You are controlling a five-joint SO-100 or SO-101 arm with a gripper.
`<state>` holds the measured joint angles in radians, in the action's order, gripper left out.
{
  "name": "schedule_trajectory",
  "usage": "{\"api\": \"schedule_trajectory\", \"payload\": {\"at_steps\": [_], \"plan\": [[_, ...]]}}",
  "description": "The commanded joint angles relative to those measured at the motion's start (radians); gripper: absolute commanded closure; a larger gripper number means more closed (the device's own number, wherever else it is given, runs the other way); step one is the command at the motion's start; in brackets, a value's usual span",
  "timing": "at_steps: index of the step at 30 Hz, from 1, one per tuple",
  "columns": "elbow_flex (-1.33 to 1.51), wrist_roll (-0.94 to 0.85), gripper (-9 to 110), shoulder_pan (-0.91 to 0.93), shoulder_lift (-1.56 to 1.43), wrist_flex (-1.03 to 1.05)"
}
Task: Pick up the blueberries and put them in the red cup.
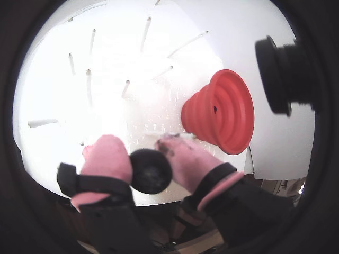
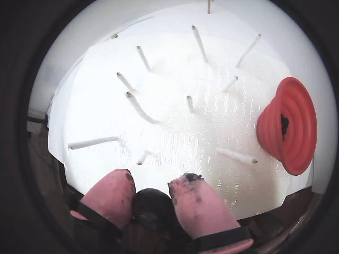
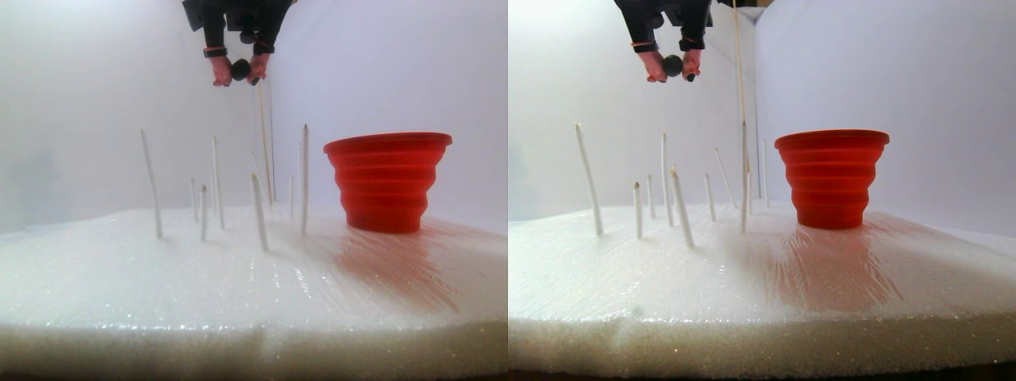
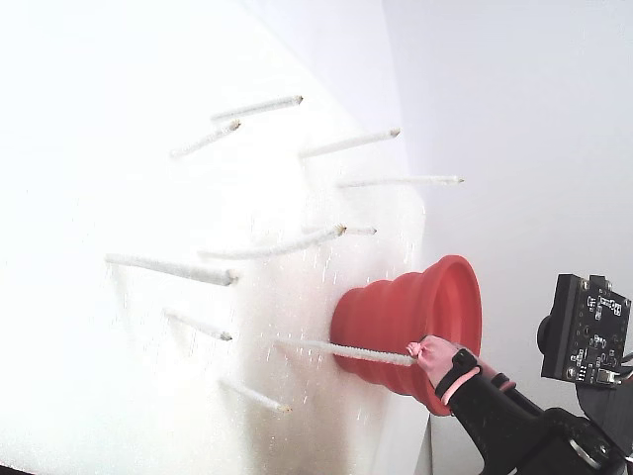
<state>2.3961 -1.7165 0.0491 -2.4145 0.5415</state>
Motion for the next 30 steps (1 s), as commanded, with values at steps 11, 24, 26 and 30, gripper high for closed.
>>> {"api": "schedule_trajectory", "payload": {"at_steps": [11,24,26,30], "plan": [[-0.118,-0.034,90,0.129,-0.008,-0.028],[-0.169,-0.038,90,0.219,0.095,-0.086],[-0.179,-0.040,90,0.230,0.110,-0.091],[-0.193,-0.046,90,0.259,0.144,-0.120]]}}
